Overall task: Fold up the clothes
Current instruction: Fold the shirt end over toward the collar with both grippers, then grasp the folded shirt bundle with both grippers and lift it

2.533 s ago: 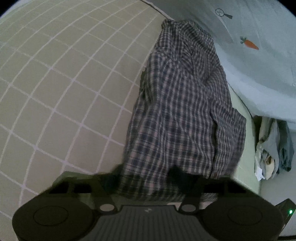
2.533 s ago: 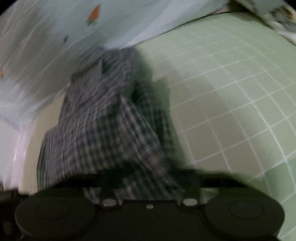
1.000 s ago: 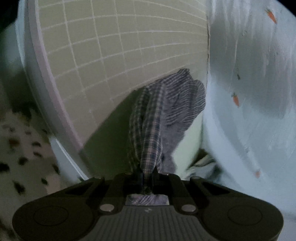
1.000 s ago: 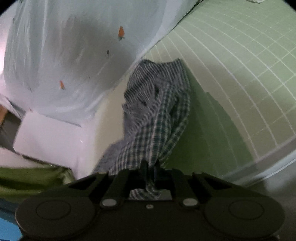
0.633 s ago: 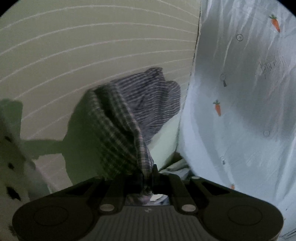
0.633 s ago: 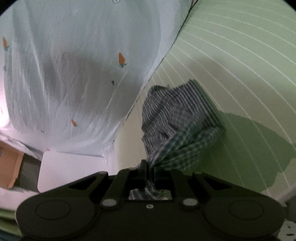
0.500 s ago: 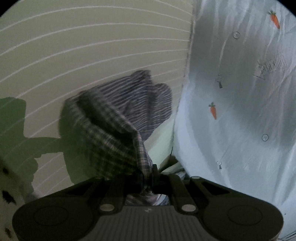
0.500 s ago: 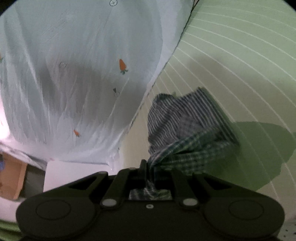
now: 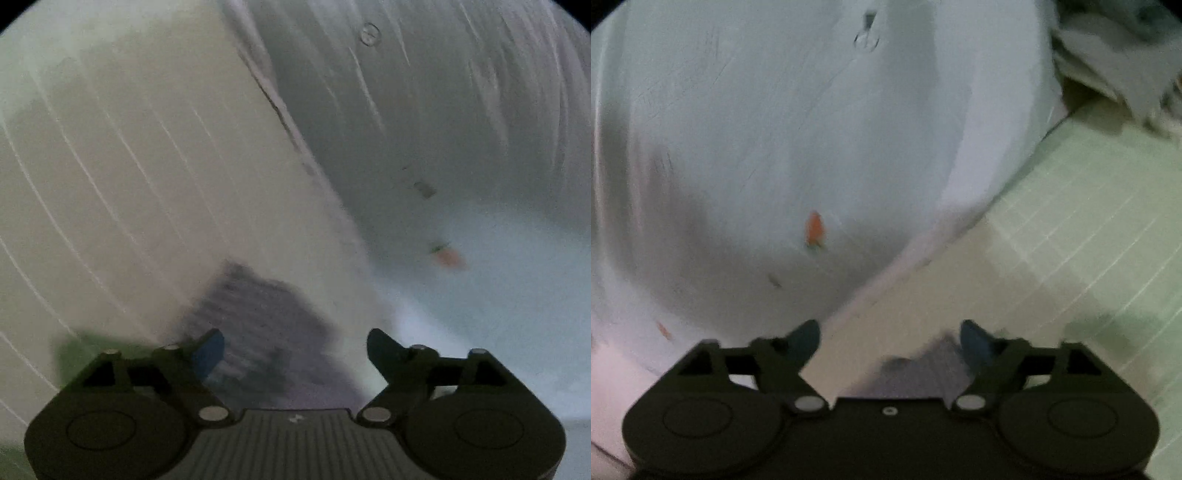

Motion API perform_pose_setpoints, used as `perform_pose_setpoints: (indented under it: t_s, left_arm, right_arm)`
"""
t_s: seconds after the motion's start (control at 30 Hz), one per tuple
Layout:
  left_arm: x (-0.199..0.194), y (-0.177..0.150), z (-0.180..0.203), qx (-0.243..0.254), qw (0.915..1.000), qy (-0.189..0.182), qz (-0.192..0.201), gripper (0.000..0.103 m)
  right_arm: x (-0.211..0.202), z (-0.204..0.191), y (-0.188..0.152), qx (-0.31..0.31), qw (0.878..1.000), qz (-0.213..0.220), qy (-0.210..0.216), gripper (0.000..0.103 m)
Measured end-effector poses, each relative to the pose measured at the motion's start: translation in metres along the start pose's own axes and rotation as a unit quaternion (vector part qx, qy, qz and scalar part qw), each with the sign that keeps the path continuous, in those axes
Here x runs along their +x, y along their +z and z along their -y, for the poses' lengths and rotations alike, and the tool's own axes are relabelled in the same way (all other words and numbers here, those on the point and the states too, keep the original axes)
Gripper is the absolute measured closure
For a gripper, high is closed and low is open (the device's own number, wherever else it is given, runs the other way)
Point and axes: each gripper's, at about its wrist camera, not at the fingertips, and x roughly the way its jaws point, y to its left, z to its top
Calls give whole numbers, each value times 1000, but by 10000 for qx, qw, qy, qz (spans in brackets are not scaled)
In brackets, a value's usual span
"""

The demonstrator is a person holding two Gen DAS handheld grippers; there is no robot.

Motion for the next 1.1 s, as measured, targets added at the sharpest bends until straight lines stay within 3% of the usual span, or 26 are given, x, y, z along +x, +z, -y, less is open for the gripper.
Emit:
perform_pose_setpoints:
  t_s: [0.1, 0.2, 0.3, 0.43, 0.53, 0.73, 0.93, 1.0, 1.03, 1.07, 1.1]
  left_arm:
    - [12, -25, -9, 1078, 9911, 767, -168, 16]
    - [30, -48, -19, 1630, 9801, 973, -580, 16]
    - [41, -60, -24, 1718, 9777, 912, -788, 14]
    - [55, -58, -21, 1639, 9798, 732, -883, 4]
    - [64, -54, -12, 1592, 9812, 632, -887, 3]
    - [74, -57, 0, 1959, 9737, 612, -985, 0]
    - [80, -73, 11, 2354, 9661, 574, -895, 2]
    - [81, -78, 12, 2343, 9657, 336, -1070, 13]
    - [82, -79, 12, 2255, 9664, 193, -1220, 32]
    - [85, -80, 11, 2103, 9681, 73, -1357, 49]
    - [87, -81, 8, 1906, 9708, 9, -1459, 54]
  right_arm:
    - [16, 9, -25, -499, 9964, -559, -389, 17]
    - [29, 21, -52, -706, 9904, -1041, -571, 17]
    - [39, 34, -71, -562, 9872, -1340, -660, 15]
    - [44, 49, -79, -46, 9890, -1394, -491, 9]
    - [48, 49, -80, 44, 9900, -1368, -338, 2]
    - [65, 28, -80, -364, 9878, -1488, -292, 0]
    - [85, -12, -101, -1392, 9756, -1624, -502, 0]
    - [88, -27, -113, -1646, 9690, -1793, -423, 0]
    - [89, -33, -118, -1707, 9671, -1832, -444, 4]
    - [87, -38, -122, -1748, 9657, -1873, -423, 9]
    - [85, -42, -126, -1769, 9647, -1916, -354, 26]
